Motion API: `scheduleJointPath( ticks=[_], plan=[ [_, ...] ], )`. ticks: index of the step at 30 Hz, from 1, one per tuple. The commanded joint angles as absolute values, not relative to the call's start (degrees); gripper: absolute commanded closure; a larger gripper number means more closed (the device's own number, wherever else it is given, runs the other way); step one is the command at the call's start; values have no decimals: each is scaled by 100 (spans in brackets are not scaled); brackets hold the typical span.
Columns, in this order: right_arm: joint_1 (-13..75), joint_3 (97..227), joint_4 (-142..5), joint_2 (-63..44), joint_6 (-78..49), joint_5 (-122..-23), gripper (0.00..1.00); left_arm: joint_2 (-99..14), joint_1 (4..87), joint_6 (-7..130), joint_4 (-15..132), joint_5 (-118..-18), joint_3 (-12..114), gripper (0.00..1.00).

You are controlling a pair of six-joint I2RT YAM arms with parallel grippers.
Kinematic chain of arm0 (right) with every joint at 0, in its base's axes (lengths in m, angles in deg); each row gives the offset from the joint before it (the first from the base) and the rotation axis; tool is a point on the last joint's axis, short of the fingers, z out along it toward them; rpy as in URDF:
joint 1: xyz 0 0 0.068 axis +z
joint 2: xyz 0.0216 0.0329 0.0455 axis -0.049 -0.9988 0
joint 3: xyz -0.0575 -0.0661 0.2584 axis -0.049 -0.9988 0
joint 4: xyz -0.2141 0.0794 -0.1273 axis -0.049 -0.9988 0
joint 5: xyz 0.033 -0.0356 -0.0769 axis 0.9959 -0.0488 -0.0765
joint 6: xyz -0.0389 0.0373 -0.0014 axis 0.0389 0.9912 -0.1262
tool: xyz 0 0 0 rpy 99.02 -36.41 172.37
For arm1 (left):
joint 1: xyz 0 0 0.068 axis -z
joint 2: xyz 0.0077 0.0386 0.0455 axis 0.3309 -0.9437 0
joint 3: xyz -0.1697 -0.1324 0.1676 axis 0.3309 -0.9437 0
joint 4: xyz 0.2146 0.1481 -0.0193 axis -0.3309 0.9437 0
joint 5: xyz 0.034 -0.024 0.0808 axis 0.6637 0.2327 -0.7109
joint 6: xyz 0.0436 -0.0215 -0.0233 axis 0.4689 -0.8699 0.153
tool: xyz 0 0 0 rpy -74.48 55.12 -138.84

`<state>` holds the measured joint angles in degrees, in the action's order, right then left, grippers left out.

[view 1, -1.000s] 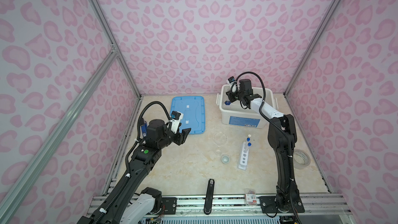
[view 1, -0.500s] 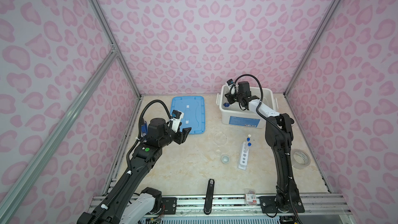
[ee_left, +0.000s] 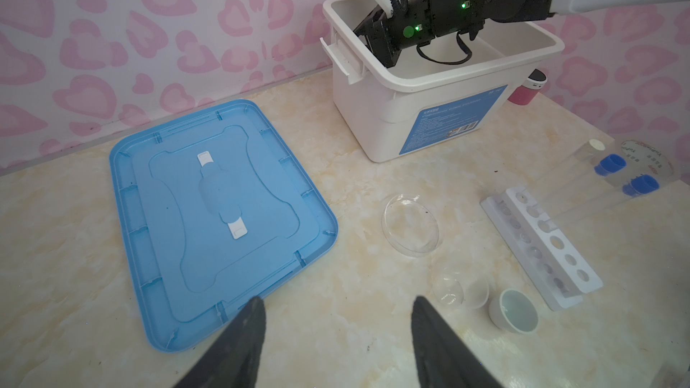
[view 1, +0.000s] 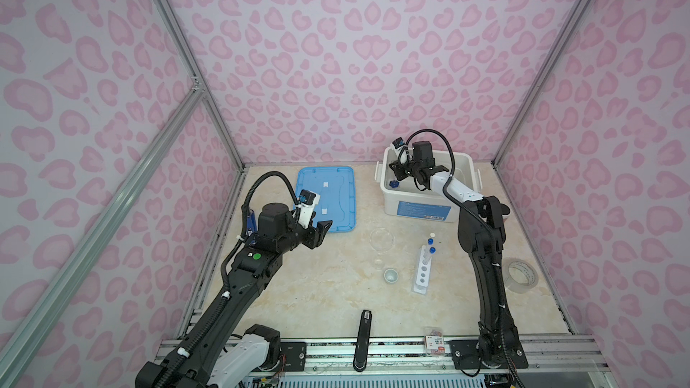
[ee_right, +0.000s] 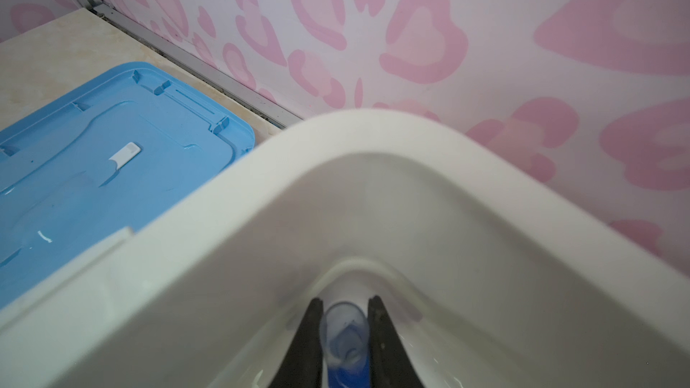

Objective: Organize the chemistry lab equipment
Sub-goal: 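Lower the cylinder into the white bin with the right gripper, then open the right gripper and raise it out of the bin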

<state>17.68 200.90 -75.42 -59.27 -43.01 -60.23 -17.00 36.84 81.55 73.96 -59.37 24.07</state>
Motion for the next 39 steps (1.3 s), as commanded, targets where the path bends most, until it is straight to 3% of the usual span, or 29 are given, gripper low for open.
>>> scheduleJointPath(
  ticks=[1,11,29,39],
  plan=[
    [1773,20106,-7669,-6009,-4348,-5985,73,-1698,3681,8202,7366,-5924,2446,36],
    [1774,20130,-7757,-5806,-4400,-6043,59,-1599,3682,8210,7366,-5933,2384,35],
    [1773,19987,-7969,-4648,-4401,-5935,58,-1222,3682,8210,7335,-5866,2217,35],
    [1982,19384,-8520,-3191,-4437,-6459,58,-1028,3687,8271,7367,-5601,2304,35]
  ],
)
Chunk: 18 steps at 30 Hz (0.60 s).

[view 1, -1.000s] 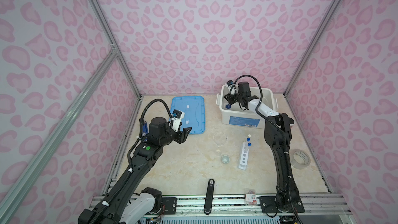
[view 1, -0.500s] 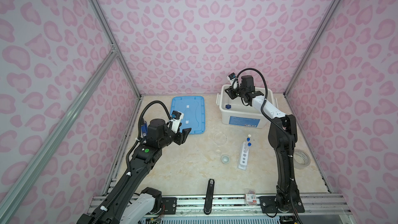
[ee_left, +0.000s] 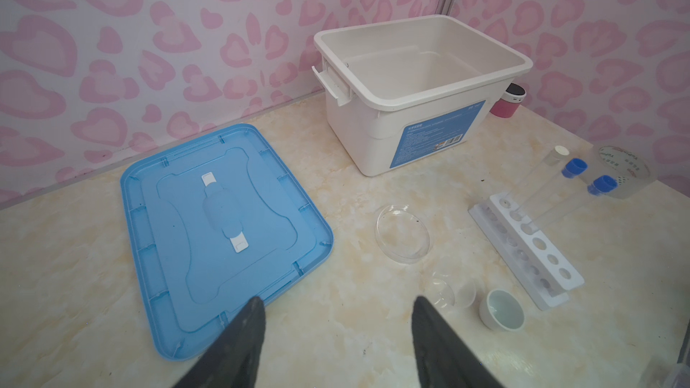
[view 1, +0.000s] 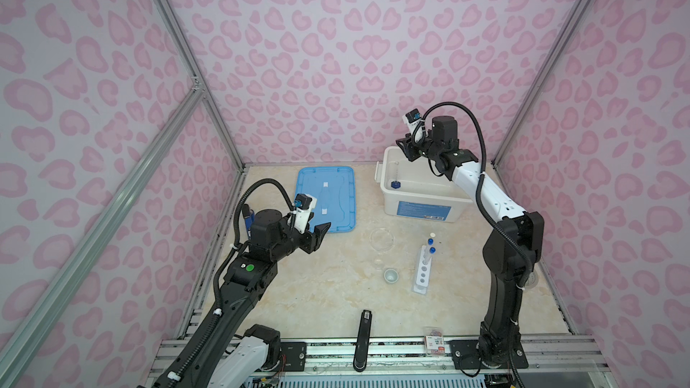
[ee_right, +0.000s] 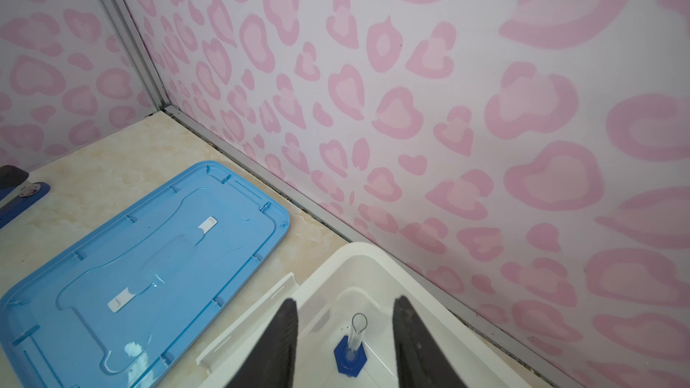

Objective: Organize the chemistry lab equipment
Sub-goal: 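Open the right gripper and raise it out of the bin, then move the right gripper down over the clear glass petri dish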

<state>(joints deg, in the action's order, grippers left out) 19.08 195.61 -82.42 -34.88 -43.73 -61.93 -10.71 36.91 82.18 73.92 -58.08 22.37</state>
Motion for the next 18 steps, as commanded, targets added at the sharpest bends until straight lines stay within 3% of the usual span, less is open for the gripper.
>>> scheduleJointPath(
  ticks=[1,10,18],
  plan=[
    [2022,19301,-8682,-3004,-4445,-6558,58,-1030,3682,8277,7359,-5542,2320,35],
    [3061,17888,-10058,-1245,-4446,-7459,58,-1191,3692,8428,7355,-5066,2580,36],
    [4210,17264,-11412,-860,-3942,-7937,61,-1285,3724,8500,7311,-4799,2609,36]
  ],
)
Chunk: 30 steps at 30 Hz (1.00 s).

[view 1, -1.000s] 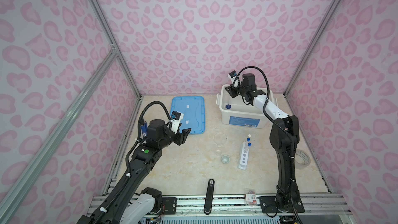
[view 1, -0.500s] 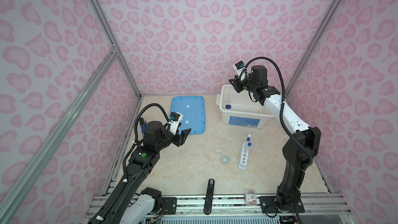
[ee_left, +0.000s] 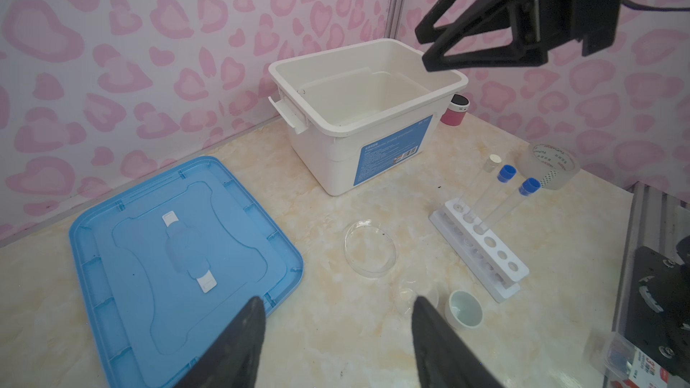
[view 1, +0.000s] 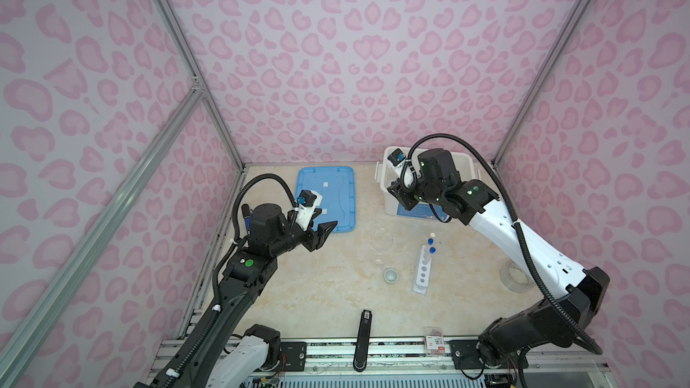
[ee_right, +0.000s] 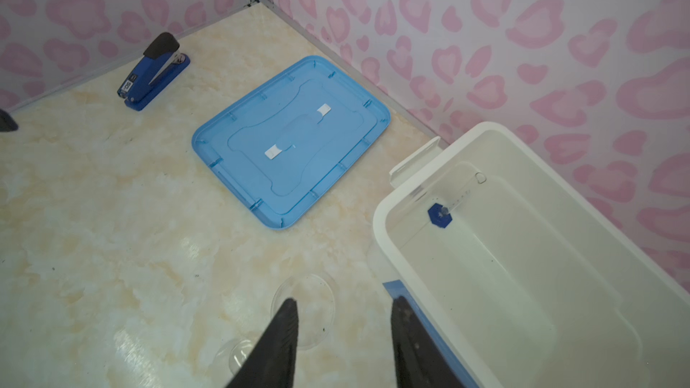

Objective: Organize the chemistry lab equipment
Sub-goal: 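Move the right gripper down over the clear glass petri dish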

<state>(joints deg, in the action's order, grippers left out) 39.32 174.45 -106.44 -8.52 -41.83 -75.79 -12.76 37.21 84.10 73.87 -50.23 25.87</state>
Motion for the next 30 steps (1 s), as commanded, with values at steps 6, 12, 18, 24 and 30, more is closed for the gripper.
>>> scheduleJointPath(
  ticks=[6,12,18,24,30],
  plan=[
    [4497,16863,-11564,-993,-3739,-8064,65,-1169,3735,8474,7235,-4784,2509,36],
    [4523,16932,-11725,-1535,-3486,-8239,68,-1027,3761,8464,7231,-4807,2400,37],
    [4537,16838,-11449,-1994,-3136,-8601,69,-1039,3770,8457,7225,-4808,2367,37],
    [4384,16628,-11158,-2242,-2910,-8648,70,-1074,3778,8465,7230,-4817,2344,37],
    [4166,16602,-10975,-2625,-2864,-8683,72,-1107,3783,8482,7237,-4850,2332,38]
  ],
)
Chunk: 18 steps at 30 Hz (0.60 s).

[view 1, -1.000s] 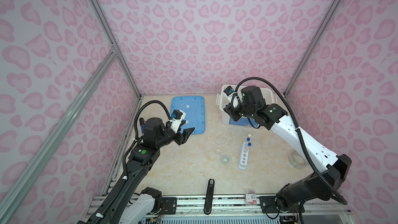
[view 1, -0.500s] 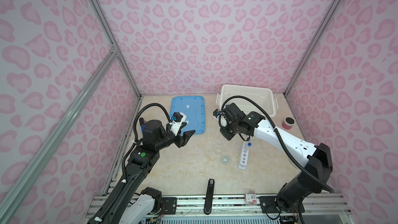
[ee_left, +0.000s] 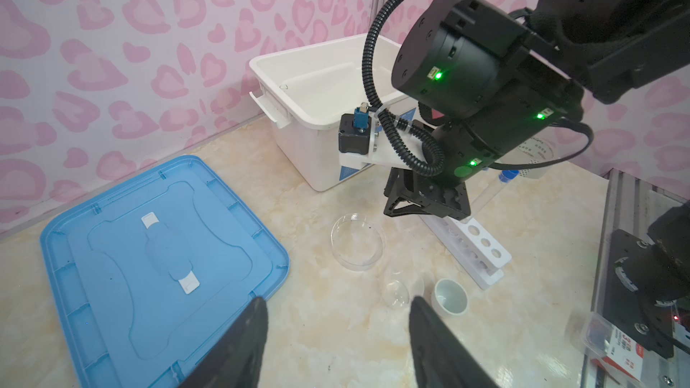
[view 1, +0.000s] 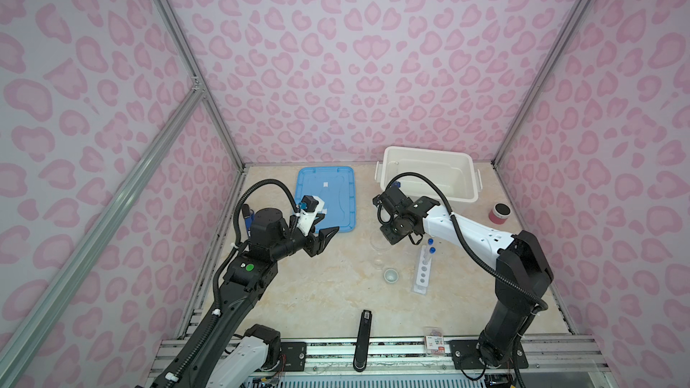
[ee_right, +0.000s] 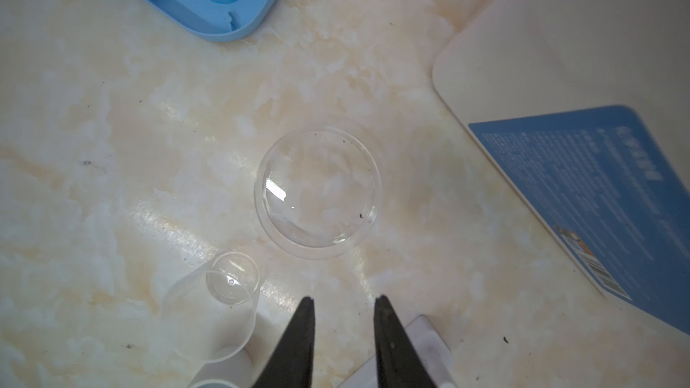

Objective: Organize the chemistry lab equipment
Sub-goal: 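Move the right gripper down over the clear glass petri dish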

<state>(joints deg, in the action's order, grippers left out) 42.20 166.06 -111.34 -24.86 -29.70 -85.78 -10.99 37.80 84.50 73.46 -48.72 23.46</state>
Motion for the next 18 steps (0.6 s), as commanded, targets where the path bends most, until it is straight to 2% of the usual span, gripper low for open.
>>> scheduleJointPath(
  ticks=[1,18],
  plan=[
    [4156,16607,-10954,-2683,-2873,-8715,72,-1106,3785,8487,7247,-4873,2332,38],
    [3908,16327,-10308,-3159,-2912,-8562,73,-1358,3789,8537,7278,-4922,2392,39]
  ],
)
